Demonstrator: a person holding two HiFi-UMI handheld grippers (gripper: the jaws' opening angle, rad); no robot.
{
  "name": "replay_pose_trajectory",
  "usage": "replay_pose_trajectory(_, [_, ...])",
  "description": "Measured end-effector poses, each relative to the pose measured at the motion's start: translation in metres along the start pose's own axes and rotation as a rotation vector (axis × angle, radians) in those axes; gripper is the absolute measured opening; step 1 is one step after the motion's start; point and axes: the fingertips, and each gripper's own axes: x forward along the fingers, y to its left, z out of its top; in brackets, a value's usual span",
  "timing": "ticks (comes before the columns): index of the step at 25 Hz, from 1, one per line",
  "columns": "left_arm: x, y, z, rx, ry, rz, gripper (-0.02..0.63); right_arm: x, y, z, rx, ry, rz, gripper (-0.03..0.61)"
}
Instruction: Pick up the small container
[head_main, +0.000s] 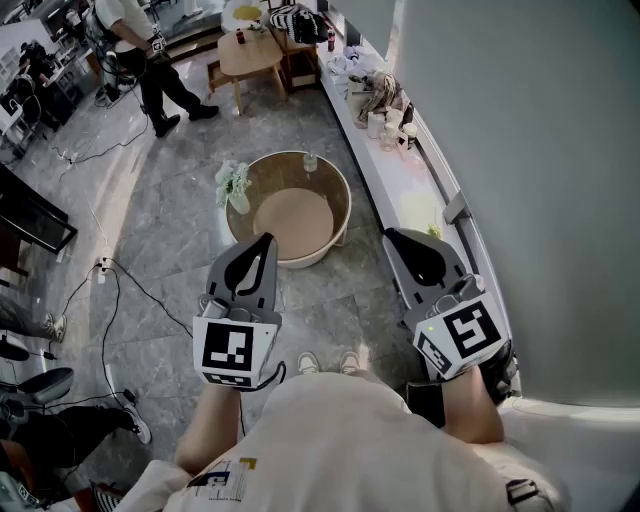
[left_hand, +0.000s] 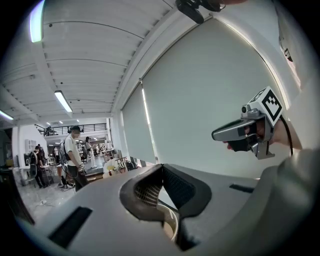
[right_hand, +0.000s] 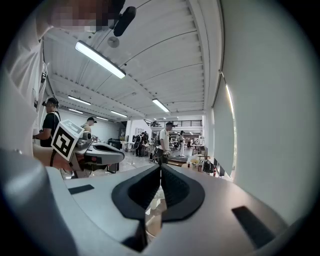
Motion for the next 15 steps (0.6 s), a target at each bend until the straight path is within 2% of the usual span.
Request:
replay_pose_trajectory(8, [0.004,-0.005,0.006,-0.003,0.007,0.006,0.008,-0.004,-0.010,0.008,-0.011,-0.023,0.001,0.011])
replay_pose_trajectory(15, [0.010,-0.021,0.001,0.001,0.025,0.012,0.008,-0.012,-0.020,-0.005,0.007,-0.018,0.013,0.011])
